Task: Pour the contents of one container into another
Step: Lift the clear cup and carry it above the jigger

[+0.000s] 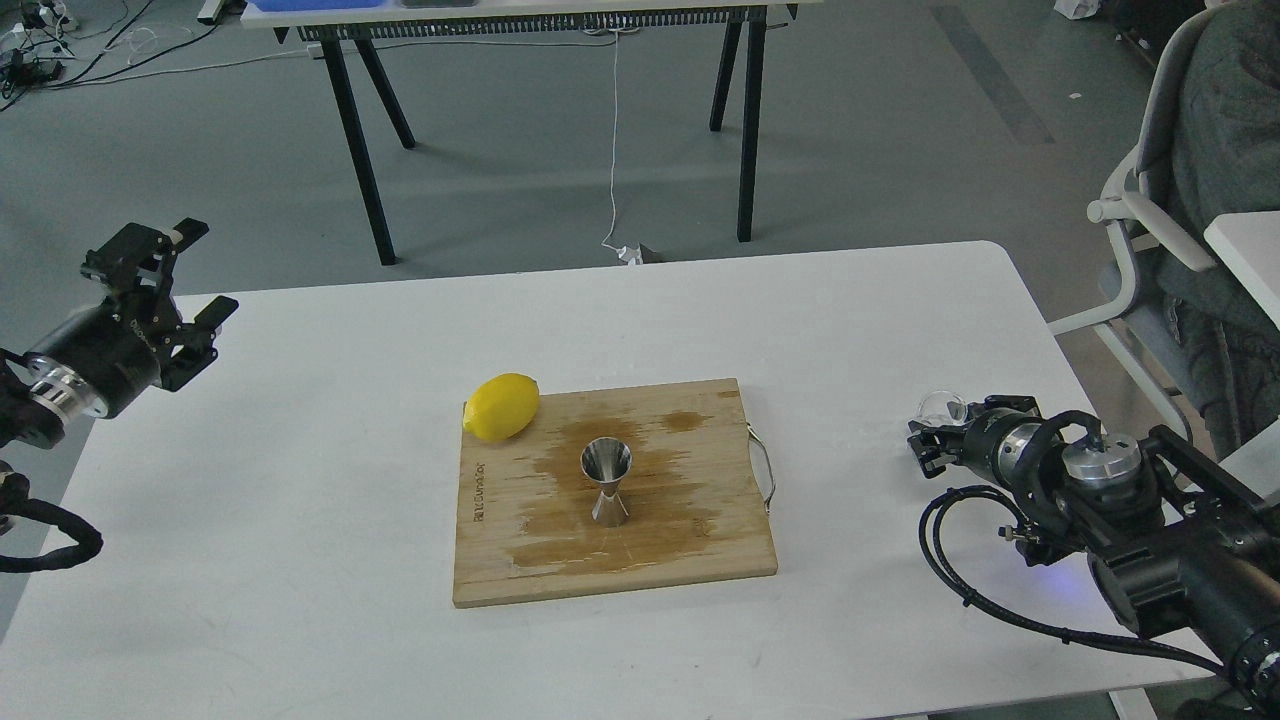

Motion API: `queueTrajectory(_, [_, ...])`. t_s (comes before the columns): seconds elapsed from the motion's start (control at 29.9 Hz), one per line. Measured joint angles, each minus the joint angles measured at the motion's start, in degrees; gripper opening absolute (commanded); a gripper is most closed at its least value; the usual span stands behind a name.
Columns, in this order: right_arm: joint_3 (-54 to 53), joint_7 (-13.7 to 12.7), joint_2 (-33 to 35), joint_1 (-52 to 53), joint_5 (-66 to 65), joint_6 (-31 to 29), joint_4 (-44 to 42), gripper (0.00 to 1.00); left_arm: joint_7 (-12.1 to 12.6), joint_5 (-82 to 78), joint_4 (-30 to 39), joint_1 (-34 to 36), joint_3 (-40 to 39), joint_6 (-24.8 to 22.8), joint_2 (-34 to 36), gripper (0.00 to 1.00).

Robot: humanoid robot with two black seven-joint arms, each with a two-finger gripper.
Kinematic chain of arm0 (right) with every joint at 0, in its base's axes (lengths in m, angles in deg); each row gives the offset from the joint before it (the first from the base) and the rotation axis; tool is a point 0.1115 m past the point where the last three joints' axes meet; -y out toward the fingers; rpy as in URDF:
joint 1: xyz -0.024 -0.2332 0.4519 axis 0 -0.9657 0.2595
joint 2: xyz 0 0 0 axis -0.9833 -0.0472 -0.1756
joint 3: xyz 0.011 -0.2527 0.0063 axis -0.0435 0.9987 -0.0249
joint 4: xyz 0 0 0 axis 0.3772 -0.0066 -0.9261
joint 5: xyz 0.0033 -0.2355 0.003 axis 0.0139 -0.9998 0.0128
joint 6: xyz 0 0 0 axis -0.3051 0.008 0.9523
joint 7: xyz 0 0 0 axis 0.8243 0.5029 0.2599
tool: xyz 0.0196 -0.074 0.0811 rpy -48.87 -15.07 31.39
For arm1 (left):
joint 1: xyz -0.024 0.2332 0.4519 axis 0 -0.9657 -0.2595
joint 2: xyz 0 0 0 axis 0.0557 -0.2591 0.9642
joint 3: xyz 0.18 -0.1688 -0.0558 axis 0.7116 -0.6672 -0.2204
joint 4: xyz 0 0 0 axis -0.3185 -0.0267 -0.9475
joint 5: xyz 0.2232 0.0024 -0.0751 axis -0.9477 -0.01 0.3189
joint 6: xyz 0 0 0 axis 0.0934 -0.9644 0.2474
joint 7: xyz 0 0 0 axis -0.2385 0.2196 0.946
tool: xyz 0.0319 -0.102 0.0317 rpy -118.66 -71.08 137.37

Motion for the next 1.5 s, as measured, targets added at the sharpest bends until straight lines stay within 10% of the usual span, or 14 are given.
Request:
queueTrajectory(0.43, [1.23, -0.69, -0.57, 3.82, -10.08, -0.38, 7.98, 0.28, 0.0, 0.0, -0.08, -0.04, 0.0, 0.0, -0.56, 0.99])
queueTrajectory(1.5, [53.44, -0.97, -0.48, 39.16, -23.96, -18.43, 24.07, 0.28, 0.0, 0.03, -2.49, -0.16, 0.1, 0.0, -2.38, 0.99])
